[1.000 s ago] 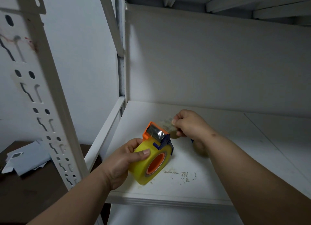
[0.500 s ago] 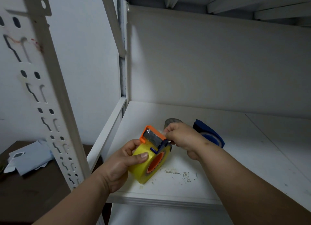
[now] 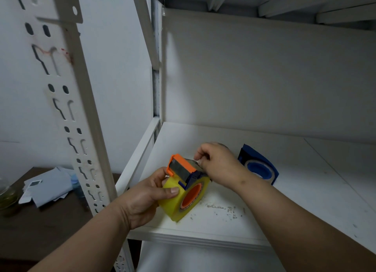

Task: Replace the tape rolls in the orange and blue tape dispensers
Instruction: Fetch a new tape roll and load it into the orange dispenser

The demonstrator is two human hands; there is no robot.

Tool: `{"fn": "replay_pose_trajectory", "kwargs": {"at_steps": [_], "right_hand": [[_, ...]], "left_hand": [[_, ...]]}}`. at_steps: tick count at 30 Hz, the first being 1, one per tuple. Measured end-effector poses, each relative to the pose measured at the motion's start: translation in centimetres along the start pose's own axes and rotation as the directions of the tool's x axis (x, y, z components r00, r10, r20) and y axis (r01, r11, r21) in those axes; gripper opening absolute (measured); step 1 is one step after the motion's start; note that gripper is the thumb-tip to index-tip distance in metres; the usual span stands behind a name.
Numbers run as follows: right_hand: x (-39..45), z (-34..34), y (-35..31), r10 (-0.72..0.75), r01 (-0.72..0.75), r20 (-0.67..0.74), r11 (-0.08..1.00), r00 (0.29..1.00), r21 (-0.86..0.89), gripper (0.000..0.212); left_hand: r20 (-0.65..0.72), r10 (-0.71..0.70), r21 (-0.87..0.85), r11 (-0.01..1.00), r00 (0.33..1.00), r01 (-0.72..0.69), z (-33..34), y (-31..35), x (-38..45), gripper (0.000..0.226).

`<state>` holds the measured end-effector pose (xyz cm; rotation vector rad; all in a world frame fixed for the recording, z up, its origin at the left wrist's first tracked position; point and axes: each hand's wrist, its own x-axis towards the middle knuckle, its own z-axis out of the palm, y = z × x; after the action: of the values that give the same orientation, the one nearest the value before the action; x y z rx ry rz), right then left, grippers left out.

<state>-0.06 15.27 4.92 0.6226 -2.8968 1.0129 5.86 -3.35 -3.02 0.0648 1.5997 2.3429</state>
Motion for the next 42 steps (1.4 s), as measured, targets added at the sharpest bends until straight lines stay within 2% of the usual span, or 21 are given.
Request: {"fn": "replay_pose_trajectory", "kwargs": {"at_steps": [3,7,11,16,18,24,29,34,38,42], "right_hand": [[-0.5,-0.9,-0.6,-0.032,0.035,-0.112,0.999,0.993,0.025,0.03],[-1.8,-0.4,-1.2,-0.138,0.129,0.077,0.985,0.987,0.111,0.054],[-2.3,-0.1,-0.5,-0.152,0.135,0.209,0.987,0.966,0.093,0.071],[-2.3,-1.2,0.0,-0.097,0.058,0.301,0.989,0.949,0.137,0.07],[-2.2,-1.5,0.2,-0.058,-0.009,0.315,0.979,0.947,0.206,0.075],[-2.1,-1.0,1.3,-0.048,-0.076,0.343,0.937,0.938,0.341,0.078],[-2.5,-0.7,2.7,-0.012,-0.083,0.337,0.96,0.942,0.267,0.068],[-2.1,0.7,3.9,0.102,-0.159,0.306,0.973,0.946,0.169,0.071],[-1.5,1.8,4.4,0.129,-0.191,0.284,0.96,0.95,0.203,0.069],[-0.7,2.8,4.5,0.156,-0.2,0.25,0.967,0.955,0.157,0.066]], "left_hand": [[-0.004,-0.004,0.022,1.0,1.0,0.004,0.2,0.1,0.0,0.065],[-0.049,0.005,-0.039,0.999,0.999,-0.007,0.2,0.1,0.2,0.066],[-0.07,-0.001,-0.086,0.996,0.998,-0.005,0.1,0.0,0.4,0.064],[-0.084,-0.012,-0.045,0.999,0.996,0.009,0.7,0.2,1.0,0.053],[-0.094,-0.011,-0.017,1.0,0.996,0.009,1.0,0.2,1.2,0.049],[-0.132,-0.004,-0.01,1.0,0.991,0.003,1.4,0.0,1.4,0.055],[-0.132,0.017,0.005,1.0,0.991,-0.017,1.5,-0.3,1.5,0.044],[-0.152,0.015,-0.03,0.999,0.988,-0.02,1.2,-0.3,1.8,0.051],[-0.166,0.023,-0.035,0.999,0.986,-0.029,1.2,-0.2,2.2,0.053],[-0.195,0.029,-0.035,0.999,0.98,-0.036,1.4,-0.2,2.5,0.056]]}}
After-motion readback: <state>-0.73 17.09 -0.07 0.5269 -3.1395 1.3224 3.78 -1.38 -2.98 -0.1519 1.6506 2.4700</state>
